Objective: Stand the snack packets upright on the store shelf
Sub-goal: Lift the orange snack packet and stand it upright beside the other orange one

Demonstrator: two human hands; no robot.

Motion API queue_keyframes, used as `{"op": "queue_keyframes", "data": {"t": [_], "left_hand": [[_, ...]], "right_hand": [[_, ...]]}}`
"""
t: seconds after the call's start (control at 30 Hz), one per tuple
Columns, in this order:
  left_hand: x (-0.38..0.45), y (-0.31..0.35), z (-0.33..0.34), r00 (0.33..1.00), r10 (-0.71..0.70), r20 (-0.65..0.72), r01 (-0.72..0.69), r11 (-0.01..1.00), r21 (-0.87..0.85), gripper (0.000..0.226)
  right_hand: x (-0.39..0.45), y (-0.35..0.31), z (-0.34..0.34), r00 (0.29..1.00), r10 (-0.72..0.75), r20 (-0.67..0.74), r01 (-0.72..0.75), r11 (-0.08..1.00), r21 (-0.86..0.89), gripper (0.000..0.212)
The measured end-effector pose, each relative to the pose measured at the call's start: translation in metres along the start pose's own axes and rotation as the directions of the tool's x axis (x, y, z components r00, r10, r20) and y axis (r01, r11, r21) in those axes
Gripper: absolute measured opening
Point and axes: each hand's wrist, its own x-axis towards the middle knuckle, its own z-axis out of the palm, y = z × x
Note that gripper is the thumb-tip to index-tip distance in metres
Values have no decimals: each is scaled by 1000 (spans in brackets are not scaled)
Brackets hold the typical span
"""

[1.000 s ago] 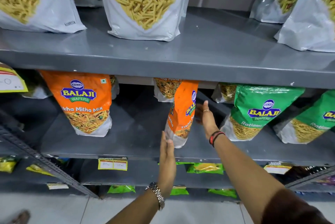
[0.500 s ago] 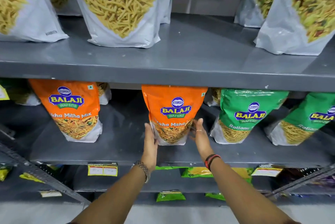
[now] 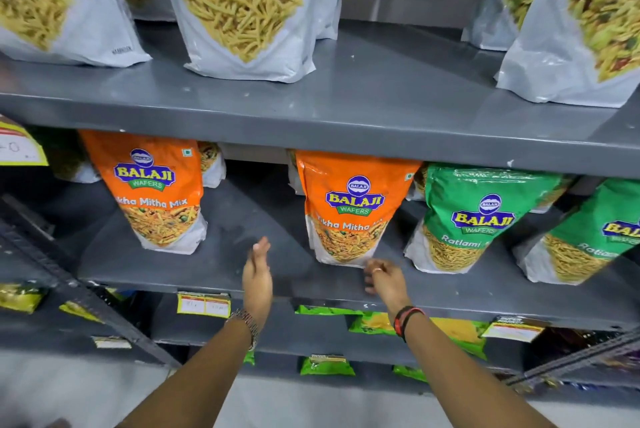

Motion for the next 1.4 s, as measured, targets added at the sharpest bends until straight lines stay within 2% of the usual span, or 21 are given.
{"op": "queue_keyframes", "data": {"t": [0.1,0.17,0.23,0.3,0.37,0.43,0.47,0.53,0.63,0.7,0.8,0.9,1.1,1.27,1.33,1.4], "left_hand": [[9,1,-46,977,104,-189,-88,992,91,35],[17,5,-77,953,165,-256,-130,980,148,36],[31,14,-116,936,195,-293,-132,966,221,40],[48,26,-146,941,222,-256,-146,947,285,44],[70,40,-176,958,238,-159,-178,929,324,48],[88,50,-200,975,189,-120,-146,942,303,58],[96,54,-209,984,145,-105,-111,954,277,63],[112,59,-225,996,88,16,-89,962,257,68],[135,62,-238,975,42,219,-118,931,345,68],[145,63,-243,967,9,255,-111,914,390,66],[151,62,-248,970,-22,241,-75,920,386,62],[155,64,-248,976,-37,214,-53,916,398,70],[160,62,-242,978,-66,199,-25,908,419,81],[163,58,-240,974,-44,222,-58,900,433,78],[154,54,-238,986,-22,163,-35,939,341,78],[140,42,-231,996,82,-42,-66,954,292,57]], "right_hand": [[-13,2,26,992,8,127,-3,999,-34,21],[-21,-5,47,976,-1,219,12,999,-49,17],[-32,-12,78,955,-1,297,14,999,-42,22],[-39,-21,102,939,-21,342,38,998,-42,26],[-44,-33,134,924,-70,376,96,994,-52,27],[-49,-45,166,911,-118,394,159,985,-72,31],[-50,-50,181,908,-137,395,187,978,-90,36],[-53,-58,215,901,-161,402,224,968,-114,51],[-55,-67,259,894,-183,410,244,964,-103,70],[-57,-69,283,892,-189,411,245,966,-87,71],[-60,-67,307,899,-227,374,268,962,-60,58],[-58,-68,313,926,-255,278,278,959,-49,49],[-49,-68,309,927,-273,256,296,954,-54,48],[-41,-66,305,930,-246,273,272,961,-59,51],[-39,-59,298,941,-214,261,242,967,-81,54],[-41,-47,280,961,-206,184,223,971,-82,49]]}}
